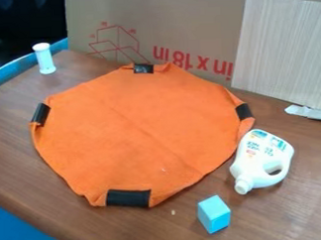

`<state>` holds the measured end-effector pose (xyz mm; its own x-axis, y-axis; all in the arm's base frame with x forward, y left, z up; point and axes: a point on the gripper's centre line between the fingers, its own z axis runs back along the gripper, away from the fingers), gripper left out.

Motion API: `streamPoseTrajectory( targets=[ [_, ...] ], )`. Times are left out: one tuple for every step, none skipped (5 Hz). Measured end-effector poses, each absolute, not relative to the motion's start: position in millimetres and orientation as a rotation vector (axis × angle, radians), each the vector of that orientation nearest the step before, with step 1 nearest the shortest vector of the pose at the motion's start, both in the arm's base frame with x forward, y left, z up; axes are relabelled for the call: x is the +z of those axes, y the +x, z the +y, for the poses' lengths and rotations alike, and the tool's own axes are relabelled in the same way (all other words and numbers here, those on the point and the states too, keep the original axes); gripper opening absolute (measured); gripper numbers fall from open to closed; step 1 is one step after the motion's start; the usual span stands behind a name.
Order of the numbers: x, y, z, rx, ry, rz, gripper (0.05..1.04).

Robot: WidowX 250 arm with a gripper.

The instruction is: Move the white figure from the top edge of the cloth to the top edge of the table

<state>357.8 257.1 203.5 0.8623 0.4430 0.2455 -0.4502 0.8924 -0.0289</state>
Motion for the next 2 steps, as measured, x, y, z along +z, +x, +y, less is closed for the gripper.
streamPoseTrajectory(
  targets=[
    [202.7, 357.3, 257.6, 0.470, 0.029, -0.248, 1.000],
    [203.7, 356.9, 257.8, 0.470, 0.032, -0.248, 1.000]
  ],
)
